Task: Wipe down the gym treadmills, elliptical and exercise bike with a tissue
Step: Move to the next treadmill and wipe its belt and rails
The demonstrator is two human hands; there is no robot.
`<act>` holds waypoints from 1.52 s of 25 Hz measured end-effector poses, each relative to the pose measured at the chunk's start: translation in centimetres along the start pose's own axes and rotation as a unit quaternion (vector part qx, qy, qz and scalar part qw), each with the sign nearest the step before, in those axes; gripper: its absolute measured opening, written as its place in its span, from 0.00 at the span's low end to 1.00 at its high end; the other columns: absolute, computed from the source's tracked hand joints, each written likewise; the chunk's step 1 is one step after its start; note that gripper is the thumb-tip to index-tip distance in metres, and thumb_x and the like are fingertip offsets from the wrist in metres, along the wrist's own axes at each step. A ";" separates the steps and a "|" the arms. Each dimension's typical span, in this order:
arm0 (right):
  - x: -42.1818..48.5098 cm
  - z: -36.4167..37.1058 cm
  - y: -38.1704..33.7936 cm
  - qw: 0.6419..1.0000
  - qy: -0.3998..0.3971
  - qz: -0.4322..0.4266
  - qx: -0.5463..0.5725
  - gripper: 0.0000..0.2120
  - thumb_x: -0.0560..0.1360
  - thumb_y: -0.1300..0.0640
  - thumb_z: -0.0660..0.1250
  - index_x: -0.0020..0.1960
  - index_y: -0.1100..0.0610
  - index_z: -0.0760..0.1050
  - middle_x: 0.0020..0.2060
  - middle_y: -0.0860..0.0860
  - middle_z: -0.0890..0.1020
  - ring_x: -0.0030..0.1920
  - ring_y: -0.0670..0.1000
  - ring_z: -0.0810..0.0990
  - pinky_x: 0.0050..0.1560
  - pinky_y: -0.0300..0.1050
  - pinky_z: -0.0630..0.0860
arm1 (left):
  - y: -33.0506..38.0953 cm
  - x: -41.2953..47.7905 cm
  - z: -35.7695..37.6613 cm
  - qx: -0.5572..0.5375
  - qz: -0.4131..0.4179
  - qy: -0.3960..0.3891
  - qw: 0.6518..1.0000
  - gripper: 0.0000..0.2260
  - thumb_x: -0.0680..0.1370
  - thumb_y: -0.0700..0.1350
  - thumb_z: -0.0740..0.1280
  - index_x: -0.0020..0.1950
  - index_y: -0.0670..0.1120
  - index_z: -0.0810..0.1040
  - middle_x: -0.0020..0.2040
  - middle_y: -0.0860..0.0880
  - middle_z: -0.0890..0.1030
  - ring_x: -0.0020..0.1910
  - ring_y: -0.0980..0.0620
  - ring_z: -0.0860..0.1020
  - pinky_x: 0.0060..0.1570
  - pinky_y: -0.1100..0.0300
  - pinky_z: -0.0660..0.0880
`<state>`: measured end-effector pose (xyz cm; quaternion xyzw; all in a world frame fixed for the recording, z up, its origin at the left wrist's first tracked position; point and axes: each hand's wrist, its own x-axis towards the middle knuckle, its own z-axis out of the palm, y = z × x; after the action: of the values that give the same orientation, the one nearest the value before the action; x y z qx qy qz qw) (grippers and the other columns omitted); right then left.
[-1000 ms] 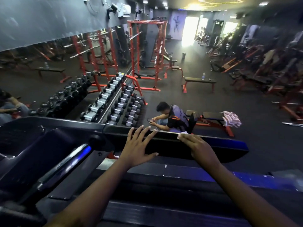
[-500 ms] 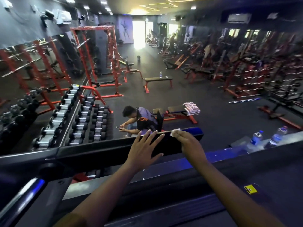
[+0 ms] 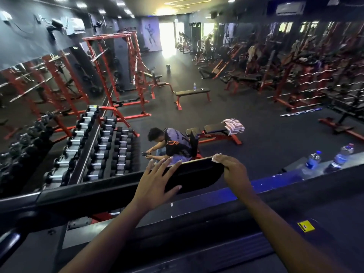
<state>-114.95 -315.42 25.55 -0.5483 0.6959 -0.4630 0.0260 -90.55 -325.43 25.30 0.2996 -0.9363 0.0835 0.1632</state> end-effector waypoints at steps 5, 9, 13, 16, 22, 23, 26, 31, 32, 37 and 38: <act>-1.8 1.8 2.9 0.947 0.130 0.189 0.223 0.21 0.74 0.73 0.61 0.57 0.51 0.78 0.53 0.42 0.80 0.54 0.38 0.78 0.58 0.33 0.72 | 3.6 6.6 0.8 -0.017 0.085 -0.045 0.995 0.28 0.78 0.63 0.53 0.76 0.54 0.58 0.72 0.47 0.68 0.72 0.47 0.66 0.72 0.51 0.57; -2.6 4.4 3.0 0.906 0.157 0.178 0.349 0.24 0.72 0.76 0.58 0.58 0.53 0.77 0.55 0.46 0.81 0.57 0.37 0.77 0.60 0.33 0.70 | 5.2 8.1 2.1 -0.004 0.125 -0.087 0.988 0.30 0.78 0.65 0.53 0.78 0.57 0.52 0.74 0.49 0.65 0.71 0.48 0.66 0.69 0.50 0.65; -2.9 5.7 3.1 0.891 0.186 0.127 0.393 0.23 0.71 0.72 0.56 0.61 0.57 0.75 0.57 0.45 0.79 0.61 0.43 0.76 0.65 0.39 0.68 | 5.4 8.0 1.6 0.000 0.122 -0.079 0.989 0.32 0.77 0.67 0.53 0.77 0.55 0.55 0.73 0.49 0.66 0.66 0.48 0.72 0.57 0.53 0.75; -3.6 6.9 3.6 0.867 0.185 0.147 0.439 0.23 0.72 0.72 0.56 0.63 0.56 0.73 0.60 0.42 0.78 0.64 0.46 0.74 0.66 0.42 0.69 | 5.5 8.0 1.7 0.017 0.132 -0.077 0.988 0.33 0.75 0.66 0.57 0.77 0.53 0.57 0.73 0.48 0.66 0.64 0.47 0.73 0.55 0.52 0.75; -6.3 9.0 4.5 0.848 0.138 0.237 0.454 0.27 0.73 0.74 0.58 0.58 0.44 0.74 0.56 0.37 0.79 0.59 0.39 0.76 0.65 0.48 0.71 | 5.5 7.9 1.9 0.030 0.133 -0.084 0.987 0.33 0.76 0.67 0.55 0.77 0.54 0.54 0.73 0.47 0.66 0.64 0.46 0.73 0.56 0.50 0.76; -6.2 8.5 4.6 0.849 0.140 0.236 0.451 0.26 0.72 0.72 0.58 0.57 0.44 0.75 0.55 0.37 0.79 0.58 0.38 0.76 0.64 0.47 0.72 | 5.5 7.9 1.9 0.028 0.132 -0.086 0.987 0.34 0.76 0.67 0.55 0.77 0.54 0.54 0.73 0.47 0.65 0.64 0.46 0.73 0.57 0.50 0.76; -4.2 6.8 4.5 0.865 0.165 0.179 0.439 0.23 0.72 0.69 0.57 0.61 0.51 0.75 0.57 0.42 0.80 0.60 0.44 0.76 0.62 0.42 0.72 | 5.6 7.9 1.8 0.032 0.129 -0.084 0.988 0.35 0.75 0.66 0.58 0.77 0.54 0.54 0.74 0.47 0.65 0.64 0.47 0.73 0.56 0.51 0.76; -3.3 6.8 4.6 0.880 0.128 0.170 0.424 0.22 0.75 0.72 0.59 0.63 0.52 0.73 0.59 0.50 0.79 0.62 0.46 0.76 0.64 0.45 0.71 | 5.7 7.9 1.8 0.045 0.133 -0.071 0.987 0.35 0.74 0.66 0.60 0.77 0.52 0.58 0.73 0.48 0.67 0.63 0.48 0.73 0.56 0.53 0.75; -3.8 6.9 4.7 0.883 0.120 0.182 0.416 0.23 0.75 0.74 0.60 0.63 0.51 0.72 0.60 0.51 0.79 0.61 0.44 0.76 0.63 0.43 0.72 | 5.7 7.9 1.8 0.045 0.134 -0.071 0.987 0.35 0.74 0.66 0.60 0.77 0.52 0.58 0.73 0.48 0.67 0.63 0.48 0.73 0.55 0.53 0.75; -4.5 5.2 5.1 0.926 0.044 0.212 0.309 0.23 0.73 0.77 0.59 0.63 0.58 0.73 0.55 0.49 0.79 0.50 0.29 0.74 0.50 0.21 0.67 | 6.0 7.9 1.5 0.042 0.129 -0.069 0.988 0.35 0.74 0.67 0.58 0.77 0.53 0.58 0.71 0.47 0.69 0.62 0.47 0.74 0.53 0.52 0.76; -4.5 4.8 5.3 0.938 0.023 0.217 0.270 0.23 0.73 0.76 0.58 0.63 0.60 0.74 0.55 0.49 0.79 0.51 0.32 0.75 0.49 0.20 0.66 | 6.0 7.9 1.6 0.044 0.127 -0.070 0.989 0.35 0.74 0.67 0.58 0.77 0.53 0.59 0.71 0.47 0.69 0.61 0.47 0.75 0.53 0.52 0.76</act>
<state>-114.44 -314.96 17.14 -0.3453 0.6474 -0.6290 0.2571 -100.58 -325.23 26.24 0.1904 -0.9713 0.1232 0.0723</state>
